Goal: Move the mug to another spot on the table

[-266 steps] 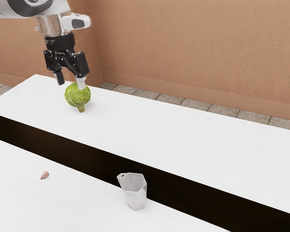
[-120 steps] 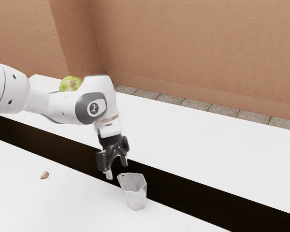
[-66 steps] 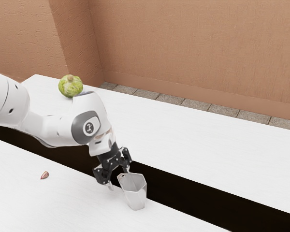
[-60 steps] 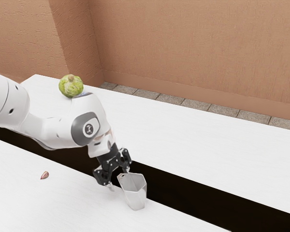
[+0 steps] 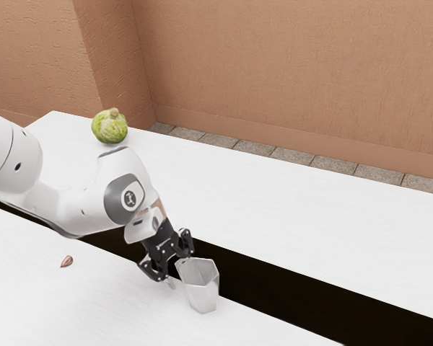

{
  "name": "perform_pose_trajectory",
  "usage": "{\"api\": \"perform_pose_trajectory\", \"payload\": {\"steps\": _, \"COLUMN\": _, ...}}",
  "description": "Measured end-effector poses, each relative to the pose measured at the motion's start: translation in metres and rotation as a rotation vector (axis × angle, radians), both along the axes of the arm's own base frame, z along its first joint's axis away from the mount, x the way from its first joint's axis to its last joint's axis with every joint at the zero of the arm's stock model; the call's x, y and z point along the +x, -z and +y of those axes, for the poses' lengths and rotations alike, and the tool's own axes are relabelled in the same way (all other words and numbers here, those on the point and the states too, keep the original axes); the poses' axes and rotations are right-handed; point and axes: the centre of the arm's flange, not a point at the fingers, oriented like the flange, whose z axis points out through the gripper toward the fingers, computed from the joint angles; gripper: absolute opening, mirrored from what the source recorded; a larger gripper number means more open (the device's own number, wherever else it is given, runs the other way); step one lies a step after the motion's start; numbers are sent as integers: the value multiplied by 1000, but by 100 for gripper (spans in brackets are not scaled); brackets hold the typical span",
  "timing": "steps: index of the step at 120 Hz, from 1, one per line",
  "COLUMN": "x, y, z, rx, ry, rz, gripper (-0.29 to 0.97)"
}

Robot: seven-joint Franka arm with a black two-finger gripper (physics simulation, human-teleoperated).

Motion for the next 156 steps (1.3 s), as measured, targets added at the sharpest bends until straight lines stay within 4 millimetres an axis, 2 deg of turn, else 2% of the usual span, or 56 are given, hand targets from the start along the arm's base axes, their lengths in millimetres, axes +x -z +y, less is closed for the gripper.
{"api": "perform_pose_trajectory", "payload": {"steps": 62, "x": -5, "y": 1, "z": -1, "rx": -54, "ry": -5, "rz": -5, "gripper": 28}}
{"api": "perform_pose_trajectory", "payload": {"steps": 124, "x": -4, "y": 0, "z": -8, "rx": -91, "ry": -61, "rz": 16, "gripper": 20}}
{"api": "perform_pose_trajectory", "payload": {"steps": 156, "x": -2, "y": -12, "z": -8, "rx": -91, "ry": -82, "rz": 0, "gripper": 12}}
